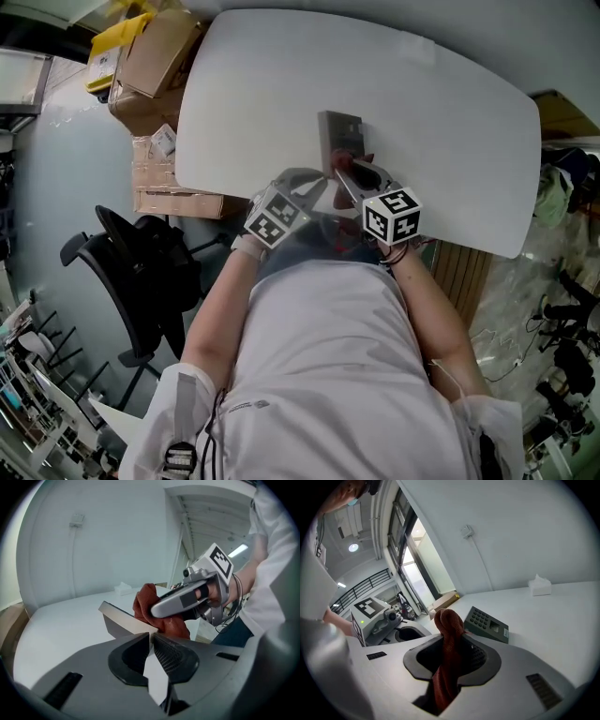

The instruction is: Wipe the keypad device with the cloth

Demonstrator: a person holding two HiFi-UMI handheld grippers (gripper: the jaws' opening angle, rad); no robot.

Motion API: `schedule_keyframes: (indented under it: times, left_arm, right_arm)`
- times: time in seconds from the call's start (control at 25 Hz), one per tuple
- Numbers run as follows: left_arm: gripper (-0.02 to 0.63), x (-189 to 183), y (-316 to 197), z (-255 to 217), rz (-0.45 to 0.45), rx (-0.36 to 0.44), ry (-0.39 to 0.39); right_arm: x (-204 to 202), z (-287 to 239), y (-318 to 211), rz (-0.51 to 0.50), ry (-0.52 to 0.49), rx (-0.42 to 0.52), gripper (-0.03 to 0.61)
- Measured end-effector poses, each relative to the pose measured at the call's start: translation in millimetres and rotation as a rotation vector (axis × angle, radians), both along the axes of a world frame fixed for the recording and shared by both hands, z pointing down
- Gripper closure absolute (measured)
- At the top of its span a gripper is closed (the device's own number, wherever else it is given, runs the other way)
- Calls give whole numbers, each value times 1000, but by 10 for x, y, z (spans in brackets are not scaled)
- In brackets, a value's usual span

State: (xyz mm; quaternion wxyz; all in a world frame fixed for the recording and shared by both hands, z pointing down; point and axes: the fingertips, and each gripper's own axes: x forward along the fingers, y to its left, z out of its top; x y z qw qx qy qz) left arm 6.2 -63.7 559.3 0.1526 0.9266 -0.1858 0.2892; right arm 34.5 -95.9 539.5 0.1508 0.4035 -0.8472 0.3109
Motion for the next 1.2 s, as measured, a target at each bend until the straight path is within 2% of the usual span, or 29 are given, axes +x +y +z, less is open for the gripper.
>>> schedule_keyframes:
  times: [0.12, 0.28, 0.56, 0.8, 1.2]
  left_arm:
    - [601, 14, -28, 47, 15, -21, 13]
    - [601, 25, -19, 47, 34, -39, 33]
    - [601, 23, -13, 41, 61, -34, 28]
    - [601, 34, -17, 37, 57, -51, 44]
    - [601, 17, -22, 46, 35, -63, 49]
  right_arm:
    - [-14, 90, 13, 16, 3, 3, 487]
    - [105, 207, 21, 85, -4, -5, 488]
    - [335, 442, 6, 141, 26, -48, 488]
    - [580, 649, -48, 241, 24, -95, 488]
    - [800, 868, -77, 316, 53, -144, 488]
